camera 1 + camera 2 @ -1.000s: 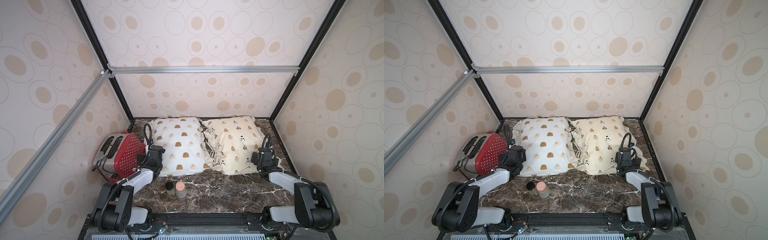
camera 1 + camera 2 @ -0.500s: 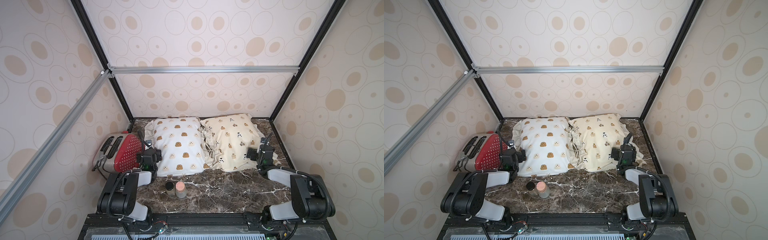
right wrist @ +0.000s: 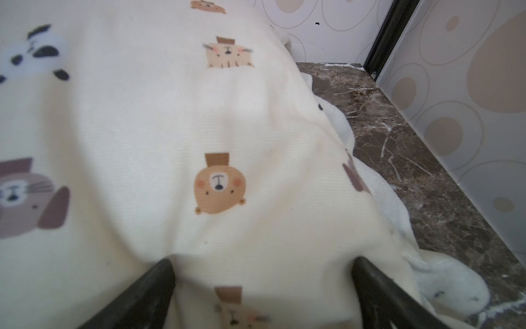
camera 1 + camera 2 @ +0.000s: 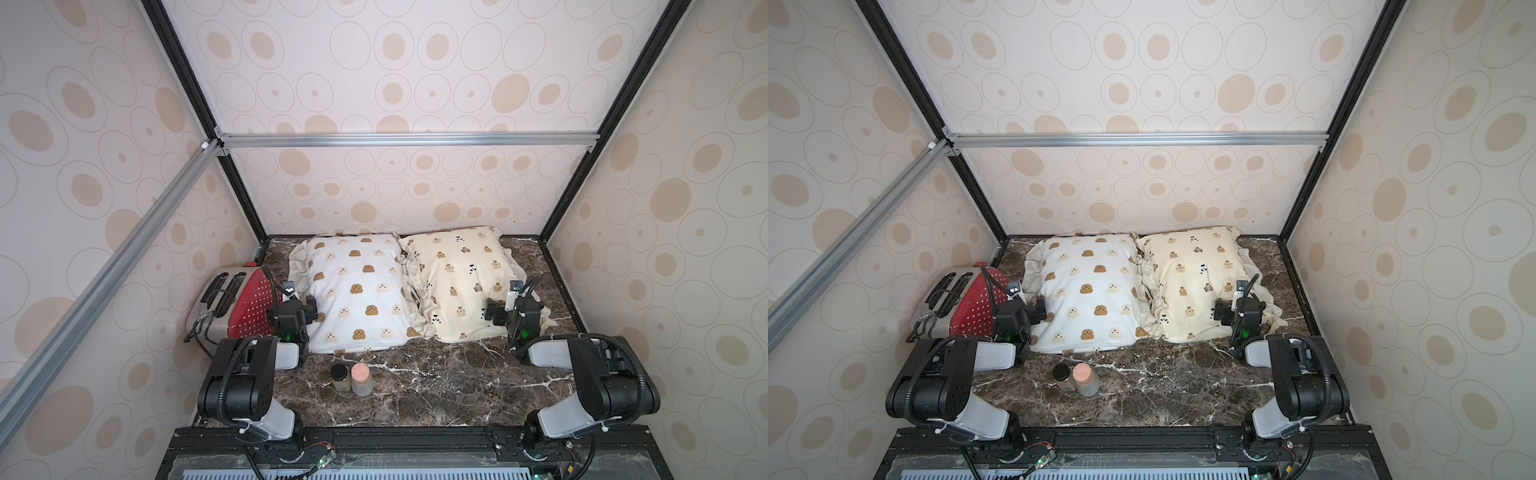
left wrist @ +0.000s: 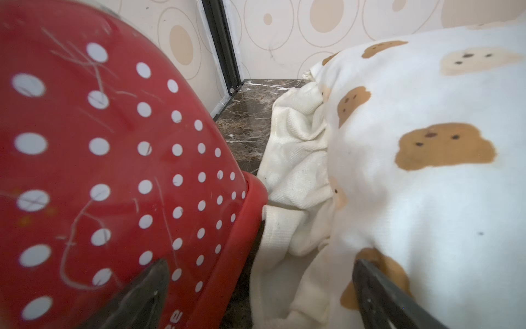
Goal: Zip up pillowcases
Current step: Reset both arms
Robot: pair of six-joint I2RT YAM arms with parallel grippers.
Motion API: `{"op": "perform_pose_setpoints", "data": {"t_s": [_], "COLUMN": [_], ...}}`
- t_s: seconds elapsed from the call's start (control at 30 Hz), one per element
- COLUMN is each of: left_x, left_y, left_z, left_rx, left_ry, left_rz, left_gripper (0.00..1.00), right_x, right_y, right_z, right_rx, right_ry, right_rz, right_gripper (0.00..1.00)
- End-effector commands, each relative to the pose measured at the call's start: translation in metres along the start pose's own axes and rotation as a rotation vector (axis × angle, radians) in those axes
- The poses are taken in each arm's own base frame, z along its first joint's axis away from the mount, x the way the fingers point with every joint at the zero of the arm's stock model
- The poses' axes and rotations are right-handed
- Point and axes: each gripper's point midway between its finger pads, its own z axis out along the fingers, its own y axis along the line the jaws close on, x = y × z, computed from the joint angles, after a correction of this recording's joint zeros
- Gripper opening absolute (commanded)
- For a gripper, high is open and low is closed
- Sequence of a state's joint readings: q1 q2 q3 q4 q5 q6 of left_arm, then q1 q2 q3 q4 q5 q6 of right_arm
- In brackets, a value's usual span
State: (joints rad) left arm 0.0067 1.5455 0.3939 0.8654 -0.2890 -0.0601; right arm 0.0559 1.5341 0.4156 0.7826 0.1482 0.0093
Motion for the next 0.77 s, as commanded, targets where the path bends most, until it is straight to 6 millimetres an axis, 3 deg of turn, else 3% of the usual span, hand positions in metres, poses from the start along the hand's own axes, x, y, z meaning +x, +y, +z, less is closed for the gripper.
{"op": "perform_pose_setpoints", "data": {"t_s": [0.0,0.73], "left_x": [-0.0107,-0.0105], "left_y": [-0.001,-0.0017], "left_z": [0.0014,0.0014], "left_rx": [0.006,0.007], "left_ry": [-0.022,-0.022], "left_rz": [-0.02,-0.016], "left_gripper": [0.99,0.99], "right_x": [-0.0053,-0.0055], "right_y": [0.0054,0.0052], "right_z": [0.001,0.0011], "right_rx": [-0.027,-0.026], "right_ry": [-0.016,-0.017], "right_rz": [-0.014,-0.014], "right_gripper": [1.0,1.0]}}
